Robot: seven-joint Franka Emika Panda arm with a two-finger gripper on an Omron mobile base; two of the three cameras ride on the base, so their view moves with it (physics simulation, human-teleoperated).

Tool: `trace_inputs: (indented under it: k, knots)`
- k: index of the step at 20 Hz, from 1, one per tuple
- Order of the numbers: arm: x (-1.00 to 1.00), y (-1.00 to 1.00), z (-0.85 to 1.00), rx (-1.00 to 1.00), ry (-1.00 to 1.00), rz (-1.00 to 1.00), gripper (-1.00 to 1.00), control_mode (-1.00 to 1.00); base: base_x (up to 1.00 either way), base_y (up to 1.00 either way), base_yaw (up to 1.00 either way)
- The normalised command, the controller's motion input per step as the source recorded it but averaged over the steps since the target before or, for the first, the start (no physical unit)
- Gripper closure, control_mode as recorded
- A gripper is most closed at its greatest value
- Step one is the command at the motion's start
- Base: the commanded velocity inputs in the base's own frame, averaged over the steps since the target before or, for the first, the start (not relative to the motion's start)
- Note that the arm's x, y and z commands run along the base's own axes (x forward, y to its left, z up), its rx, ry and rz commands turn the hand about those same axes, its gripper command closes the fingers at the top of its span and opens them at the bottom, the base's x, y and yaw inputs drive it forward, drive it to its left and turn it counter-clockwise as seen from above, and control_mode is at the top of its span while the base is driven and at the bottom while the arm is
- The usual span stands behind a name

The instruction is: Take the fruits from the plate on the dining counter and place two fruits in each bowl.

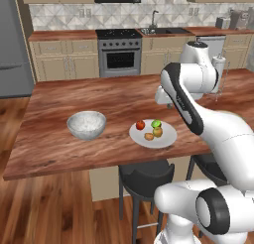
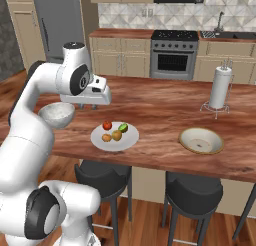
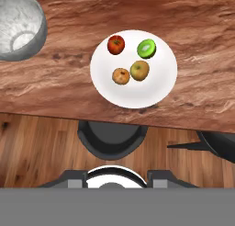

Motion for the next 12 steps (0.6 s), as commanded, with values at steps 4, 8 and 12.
trace_inputs:
  k: [4, 8, 12]
  knots:
    - [0.03, 0.00, -0.11, 0.00, -0.01, 0.00, -1.00, -1.00, 0.00, 0.00, 0.00]
    - [0.09, -0.05, -0.48, 0.00, 0.00, 0.00, -1.00, -1.00, 0.00, 0.00, 0.00]
    - [0.18, -0.09, -0.65, 0.00, 0.00, 0.00, -1.00, -1.00, 0.00, 0.00, 0.00]
